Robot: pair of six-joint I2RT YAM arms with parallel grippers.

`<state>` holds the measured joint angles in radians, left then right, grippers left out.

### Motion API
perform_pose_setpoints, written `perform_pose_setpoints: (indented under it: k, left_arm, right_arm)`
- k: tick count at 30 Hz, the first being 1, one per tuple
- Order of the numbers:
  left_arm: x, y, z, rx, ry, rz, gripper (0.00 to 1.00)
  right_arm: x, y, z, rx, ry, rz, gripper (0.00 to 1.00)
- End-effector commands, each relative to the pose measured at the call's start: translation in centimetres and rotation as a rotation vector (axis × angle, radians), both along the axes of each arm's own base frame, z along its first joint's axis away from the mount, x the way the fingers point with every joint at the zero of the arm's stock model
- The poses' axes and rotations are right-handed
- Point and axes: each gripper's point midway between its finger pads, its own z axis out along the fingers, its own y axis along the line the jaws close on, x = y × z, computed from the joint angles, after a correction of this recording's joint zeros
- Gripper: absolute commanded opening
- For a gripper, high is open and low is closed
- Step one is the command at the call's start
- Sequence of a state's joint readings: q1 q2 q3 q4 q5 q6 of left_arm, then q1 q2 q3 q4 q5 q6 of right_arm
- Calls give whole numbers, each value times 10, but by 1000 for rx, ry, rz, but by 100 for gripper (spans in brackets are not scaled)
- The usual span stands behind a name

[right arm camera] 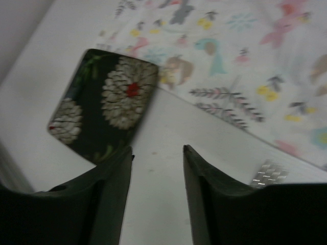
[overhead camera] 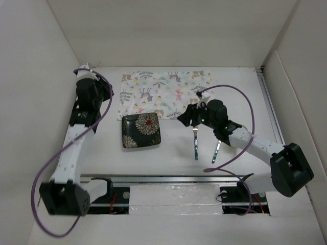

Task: Set the dinner table for one person

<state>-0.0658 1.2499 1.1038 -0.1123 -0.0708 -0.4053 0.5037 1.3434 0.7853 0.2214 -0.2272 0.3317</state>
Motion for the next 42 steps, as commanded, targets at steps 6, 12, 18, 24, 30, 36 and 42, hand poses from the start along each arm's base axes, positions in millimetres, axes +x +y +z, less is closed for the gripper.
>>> perform_pose_setpoints:
  k: [6,12,18,24,30,36,42]
  left_arm:
    - [-108,-60,84,-167,-380,-351,0]
    - [-141,-61,48,-125,-349,-376,23]
    - [-144,-70,48,-99,-340,-422,28]
    - [-147,-69,46,-93,-334,-422,29]
    - [-149,-68,48,-89,-344,-420,29]
    - [-149,-69,47,-89,-338,-425,29]
    - [-148,-67,47,-93,-334,-413,32]
  right_arm:
    - [-34,99,-29,214,111,177,71]
    - [-38,126,-62,302,217,144,70]
    - [-22,138,-93,332,290,70,67]
    - [-18,155,-106,399,359,46,53]
    - [-16,168,-114,425,386,54,40]
    - [-33,166,-87,503,362,107,0]
    - [-44,164,9,633,238,205,0]
